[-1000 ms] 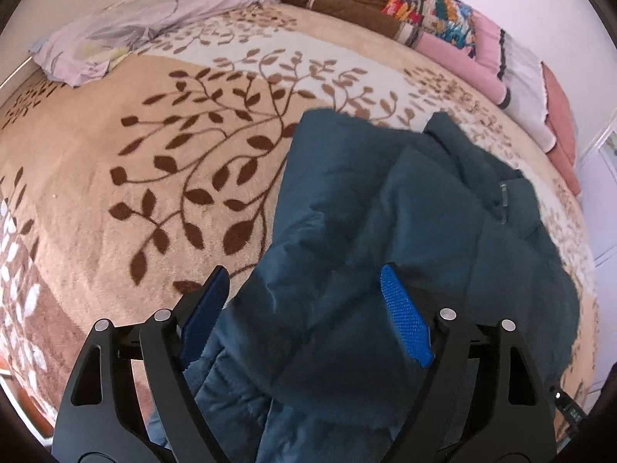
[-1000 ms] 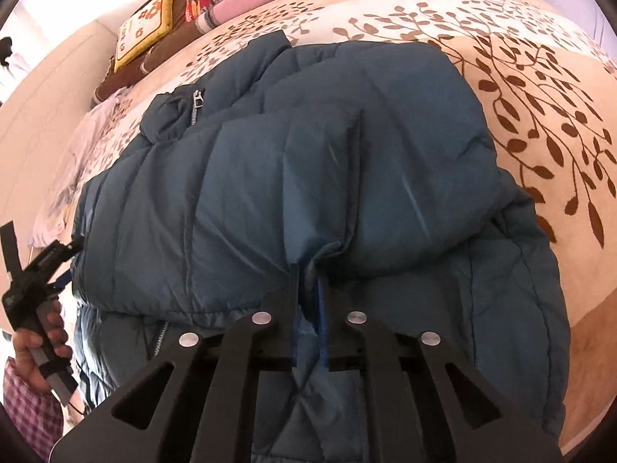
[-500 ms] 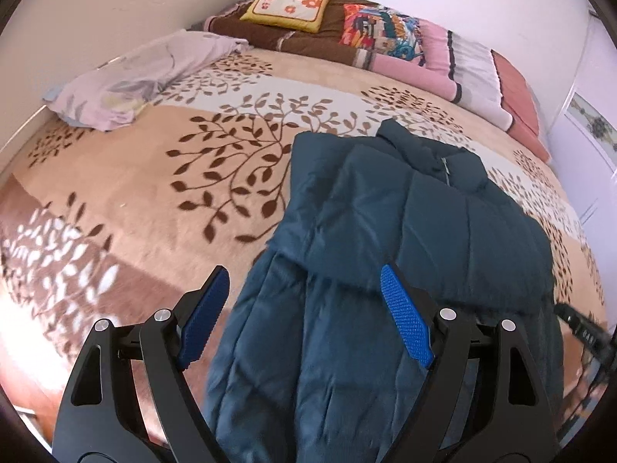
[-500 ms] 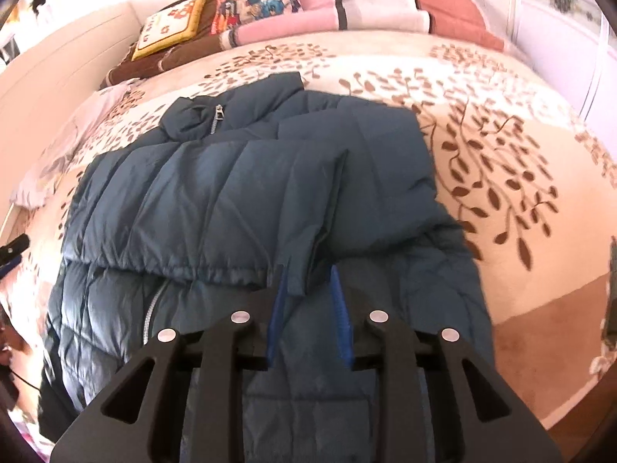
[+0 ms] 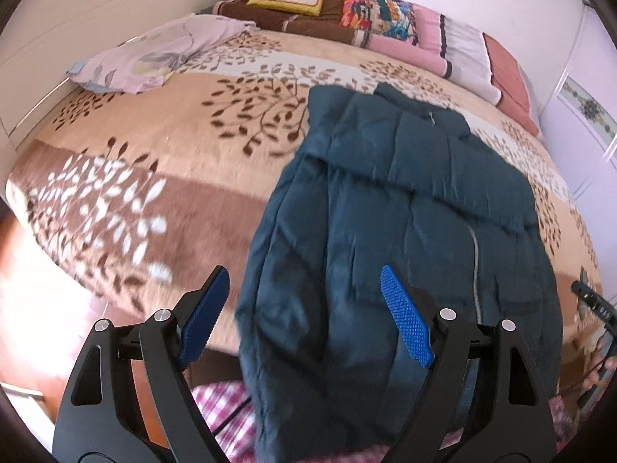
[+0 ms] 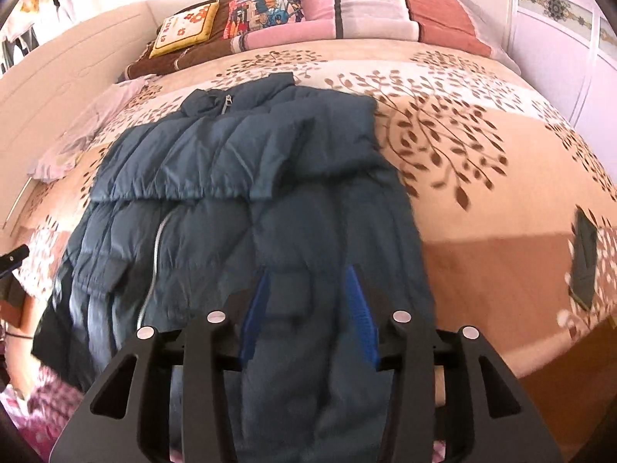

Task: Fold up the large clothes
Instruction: 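Lift the jacket hem edge with the right gripper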

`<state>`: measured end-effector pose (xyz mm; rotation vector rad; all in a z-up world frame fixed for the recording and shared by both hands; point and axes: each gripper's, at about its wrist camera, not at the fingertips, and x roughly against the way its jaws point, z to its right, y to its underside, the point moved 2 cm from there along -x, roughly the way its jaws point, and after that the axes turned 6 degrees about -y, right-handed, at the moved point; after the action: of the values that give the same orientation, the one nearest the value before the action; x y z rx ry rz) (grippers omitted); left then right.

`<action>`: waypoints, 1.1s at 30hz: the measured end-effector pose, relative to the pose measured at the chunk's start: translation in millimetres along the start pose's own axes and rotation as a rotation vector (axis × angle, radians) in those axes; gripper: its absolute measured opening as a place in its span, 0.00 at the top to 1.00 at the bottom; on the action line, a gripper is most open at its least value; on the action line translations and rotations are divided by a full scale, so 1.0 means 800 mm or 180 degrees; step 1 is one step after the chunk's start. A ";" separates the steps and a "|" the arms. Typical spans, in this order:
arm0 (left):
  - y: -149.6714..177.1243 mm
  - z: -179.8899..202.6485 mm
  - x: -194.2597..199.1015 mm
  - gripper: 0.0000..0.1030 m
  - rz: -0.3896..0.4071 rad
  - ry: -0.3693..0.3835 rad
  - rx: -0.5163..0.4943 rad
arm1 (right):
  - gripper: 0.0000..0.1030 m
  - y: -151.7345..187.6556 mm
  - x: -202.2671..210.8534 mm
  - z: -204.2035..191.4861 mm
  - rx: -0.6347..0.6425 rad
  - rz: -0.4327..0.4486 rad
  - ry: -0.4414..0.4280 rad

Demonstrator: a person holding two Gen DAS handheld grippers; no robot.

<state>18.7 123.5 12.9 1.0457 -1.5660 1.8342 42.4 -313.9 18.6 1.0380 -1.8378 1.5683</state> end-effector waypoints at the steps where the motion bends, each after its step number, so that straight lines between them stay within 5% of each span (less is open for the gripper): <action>1: 0.007 -0.003 0.004 0.22 -0.0023 -0.0002 -0.0013 | 0.56 0.007 0.009 0.006 -0.0024 -0.0005 -0.0017; 14: 0.105 -0.030 0.014 0.22 -0.0506 0.0163 -0.0044 | 0.45 0.095 0.044 0.089 -0.0573 -0.0569 -0.0272; 33: 0.122 -0.032 -0.015 0.22 -0.0849 0.0419 0.0111 | 0.46 0.164 -0.012 0.082 -0.0574 -0.1423 -0.0798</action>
<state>-56.7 129.5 -55.0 1.0696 -1.2571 1.7149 -51.6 -370.0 -79.6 1.4866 -1.7066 1.0305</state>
